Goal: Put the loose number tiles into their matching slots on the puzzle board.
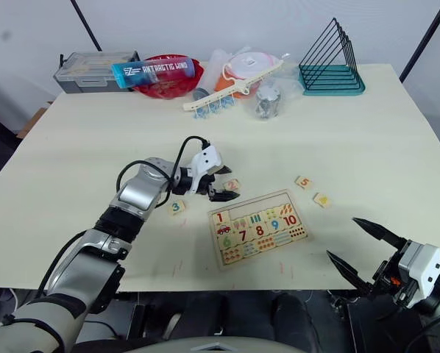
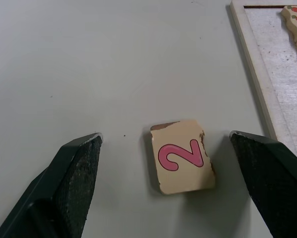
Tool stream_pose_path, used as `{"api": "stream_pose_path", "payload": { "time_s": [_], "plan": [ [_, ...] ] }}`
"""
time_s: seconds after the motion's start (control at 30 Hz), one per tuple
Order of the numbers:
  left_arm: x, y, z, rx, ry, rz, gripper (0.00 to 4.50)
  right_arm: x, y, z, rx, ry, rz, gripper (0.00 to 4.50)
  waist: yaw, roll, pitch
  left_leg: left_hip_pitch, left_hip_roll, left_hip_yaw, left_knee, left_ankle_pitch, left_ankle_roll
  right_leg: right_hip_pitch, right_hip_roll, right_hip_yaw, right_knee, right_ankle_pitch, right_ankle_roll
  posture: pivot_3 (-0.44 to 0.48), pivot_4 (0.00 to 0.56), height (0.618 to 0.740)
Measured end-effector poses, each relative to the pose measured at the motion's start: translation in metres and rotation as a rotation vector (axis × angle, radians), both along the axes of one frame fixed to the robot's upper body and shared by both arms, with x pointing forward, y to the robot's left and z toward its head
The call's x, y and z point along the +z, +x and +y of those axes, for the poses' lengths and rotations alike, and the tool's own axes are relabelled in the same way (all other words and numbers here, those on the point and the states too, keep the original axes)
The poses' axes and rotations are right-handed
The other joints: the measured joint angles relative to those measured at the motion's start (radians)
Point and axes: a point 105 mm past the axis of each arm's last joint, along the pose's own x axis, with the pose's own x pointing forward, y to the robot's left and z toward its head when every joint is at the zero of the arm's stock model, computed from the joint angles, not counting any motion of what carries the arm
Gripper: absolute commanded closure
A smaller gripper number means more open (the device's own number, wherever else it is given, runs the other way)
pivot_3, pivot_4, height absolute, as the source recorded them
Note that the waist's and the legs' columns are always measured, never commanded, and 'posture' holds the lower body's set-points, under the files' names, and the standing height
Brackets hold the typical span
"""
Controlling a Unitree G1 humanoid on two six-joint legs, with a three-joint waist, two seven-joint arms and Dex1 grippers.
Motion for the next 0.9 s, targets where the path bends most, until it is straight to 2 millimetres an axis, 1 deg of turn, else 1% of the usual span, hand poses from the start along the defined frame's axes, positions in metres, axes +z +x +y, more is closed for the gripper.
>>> {"api": "stream_pose_path", "payload": {
  "time_s": [0.27, 0.7, 0.9],
  "plan": [
    [0.0, 0.0, 0.001, -0.001, 0.007, -0.009, 0.14, 0.0, -0.001, 0.001, 0.0, -0.003, 0.002, 0.0, -0.001, 0.0, 0.0, 0.0, 0.0, 0.0, 0.0, 0.0, 0.0, 0.0, 0.0, 0.0, 0.0, 0.0, 0.0, 0.0, 0.15, 0.74],
    [-0.002, -0.006, 0.011, 0.02, -0.004, -0.014, 0.14, 0.003, 0.001, 0.002, 0.017, -0.013, -0.011, 0.0, -0.003, 0.0, 0.0, 0.001, 0.001, 0.0, 0.0, 0.0, 0.0, 0.0, 0.0, 0.0, 0.0, 0.0, 0.0, 0.0, 0.15, 0.74],
    [-0.002, -0.007, 0.012, 0.029, -0.009, -0.013, 0.14, 0.002, 0.001, 0.001, 0.026, -0.018, -0.006, 0.0, -0.003, 0.0, 0.0, 0.001, 0.001, 0.0, 0.0, 0.0, 0.0, 0.0, 0.0, 0.0, 0.0, 0.0, 0.0, 0.0, 0.15, 0.74]
  ]
}}
